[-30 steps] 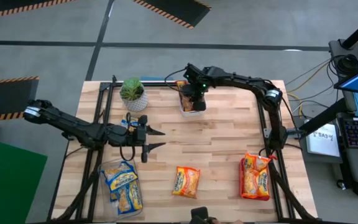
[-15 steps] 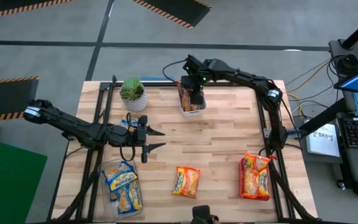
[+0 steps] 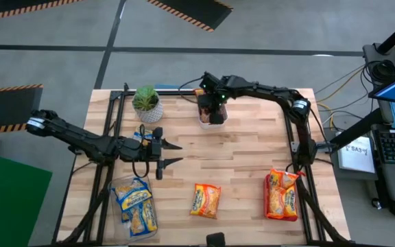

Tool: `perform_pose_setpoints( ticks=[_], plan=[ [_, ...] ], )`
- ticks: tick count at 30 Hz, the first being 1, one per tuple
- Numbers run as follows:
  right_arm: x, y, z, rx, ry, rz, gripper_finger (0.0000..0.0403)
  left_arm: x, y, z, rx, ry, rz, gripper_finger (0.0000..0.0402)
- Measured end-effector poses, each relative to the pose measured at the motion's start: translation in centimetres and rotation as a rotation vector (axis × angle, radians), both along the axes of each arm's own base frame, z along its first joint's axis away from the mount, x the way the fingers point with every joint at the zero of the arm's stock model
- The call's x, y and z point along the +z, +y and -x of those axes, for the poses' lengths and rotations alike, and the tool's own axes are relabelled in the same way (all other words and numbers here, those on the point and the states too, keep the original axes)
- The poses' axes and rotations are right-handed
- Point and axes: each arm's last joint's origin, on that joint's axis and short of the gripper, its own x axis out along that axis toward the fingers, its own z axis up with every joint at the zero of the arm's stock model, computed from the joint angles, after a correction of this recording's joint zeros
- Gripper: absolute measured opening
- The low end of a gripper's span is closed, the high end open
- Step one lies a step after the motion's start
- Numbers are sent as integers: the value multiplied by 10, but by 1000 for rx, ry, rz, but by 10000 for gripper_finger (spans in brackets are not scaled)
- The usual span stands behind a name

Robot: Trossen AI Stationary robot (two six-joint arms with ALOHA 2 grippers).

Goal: Sort Maruchan noodles
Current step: Put the red noodle pack into the white bin

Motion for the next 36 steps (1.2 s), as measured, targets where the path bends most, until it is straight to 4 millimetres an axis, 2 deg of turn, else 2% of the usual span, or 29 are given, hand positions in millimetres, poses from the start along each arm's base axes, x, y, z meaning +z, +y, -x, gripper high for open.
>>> perform_pose_setpoints(
  ticks=[7,28,36],
  plan=[
    [-3,5,-5,16,-11,25,13,-1,0,0,0,3,-1,160],
    [36,3,-4,-91,-14,35,13,-1,0,-1,2,2,15,157],
    [38,6,-3,-123,-7,8,22,-1,0,-1,2,2,15,157]
  ],
)
